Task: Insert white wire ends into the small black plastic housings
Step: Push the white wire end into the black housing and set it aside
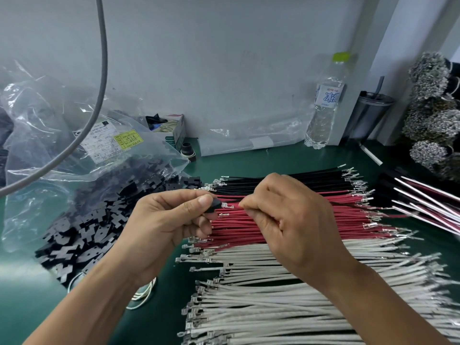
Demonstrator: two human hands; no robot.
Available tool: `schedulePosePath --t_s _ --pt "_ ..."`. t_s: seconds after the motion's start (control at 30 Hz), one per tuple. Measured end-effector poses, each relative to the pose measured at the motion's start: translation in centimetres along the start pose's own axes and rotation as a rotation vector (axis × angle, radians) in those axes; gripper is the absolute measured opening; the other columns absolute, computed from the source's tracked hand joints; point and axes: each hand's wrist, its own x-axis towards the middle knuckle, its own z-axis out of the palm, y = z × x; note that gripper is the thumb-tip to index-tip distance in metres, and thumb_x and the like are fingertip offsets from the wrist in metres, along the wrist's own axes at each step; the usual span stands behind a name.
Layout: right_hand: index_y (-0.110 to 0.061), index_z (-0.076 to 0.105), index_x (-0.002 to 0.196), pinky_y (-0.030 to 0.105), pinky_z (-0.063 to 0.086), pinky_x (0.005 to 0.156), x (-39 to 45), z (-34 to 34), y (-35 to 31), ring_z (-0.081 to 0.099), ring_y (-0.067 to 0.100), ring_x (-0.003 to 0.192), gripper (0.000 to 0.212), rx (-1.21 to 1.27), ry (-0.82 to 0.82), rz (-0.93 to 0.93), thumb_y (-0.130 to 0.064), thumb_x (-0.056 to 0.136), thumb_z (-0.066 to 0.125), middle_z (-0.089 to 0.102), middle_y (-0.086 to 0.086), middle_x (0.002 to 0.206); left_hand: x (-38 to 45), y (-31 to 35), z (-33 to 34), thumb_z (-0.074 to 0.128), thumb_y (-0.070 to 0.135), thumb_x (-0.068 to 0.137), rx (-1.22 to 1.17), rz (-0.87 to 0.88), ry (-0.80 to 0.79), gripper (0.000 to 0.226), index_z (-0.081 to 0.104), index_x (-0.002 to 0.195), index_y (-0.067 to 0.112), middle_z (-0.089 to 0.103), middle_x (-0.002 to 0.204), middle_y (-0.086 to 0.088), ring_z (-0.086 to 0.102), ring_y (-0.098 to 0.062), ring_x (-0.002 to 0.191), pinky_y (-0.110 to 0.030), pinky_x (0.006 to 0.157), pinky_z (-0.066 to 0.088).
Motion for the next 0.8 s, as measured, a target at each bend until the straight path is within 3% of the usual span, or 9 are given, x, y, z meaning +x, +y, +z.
schedulePosePath --t_s 0.17,0.33,0.47,0.8 --pt "-0.012 0.075 0.092 0.031 0.044 0.049 -0.1 0.3 0.4 0.049 0.016 0.071 0.014 -0.145 0.037 -0.096 0.0 0.086 0.076 0.058 -0.002 0.081 0.0 0.1 0.0 0.079 0.023 0.072 0.007 -0.051 0.014 0.036 0.078 0.097 -0.003 0.071 0.077 -0.018 0.061 -0.019 0.059 -0.024 0.055 0.055" --pt "-0.01 0.076 0.093 0.033 0.047 0.052 -0.1 0.5 0.4 0.054 0.018 0.071 0.005 -0.082 0.093 -0.094 -0.008 0.093 0.072 0.06 0.0 0.081 0.1 0.1 0.1 0.079 0.026 0.073 -0.039 -0.106 -0.003 0.037 0.079 0.098 -0.001 0.069 0.075 -0.013 0.062 -0.018 0.057 -0.025 0.054 0.056" --pt "-0.013 0.077 0.097 0.033 0.05 0.06 -0.2 0.7 -0.2 0.059 0.017 0.076 0.015 0.078 0.093 0.014 -0.02 0.098 0.064 0.063 -0.002 0.084 0.2 0.2 0.1 0.078 0.027 0.075 -0.097 -0.122 -0.01 0.034 0.079 0.098 0.002 0.07 0.078 -0.013 0.063 -0.017 0.057 -0.024 0.054 0.056" --pt "-0.01 0.078 0.098 0.037 0.051 0.062 -0.1 0.8 -0.5 0.062 0.02 0.076 0.017 0.118 0.129 0.056 -0.018 0.099 0.063 0.064 0.001 0.085 0.1 0.2 0.2 0.074 0.025 0.08 -0.126 -0.134 -0.031 0.027 0.08 0.098 0.005 0.071 0.078 -0.011 0.063 -0.015 0.057 -0.023 0.054 0.055"
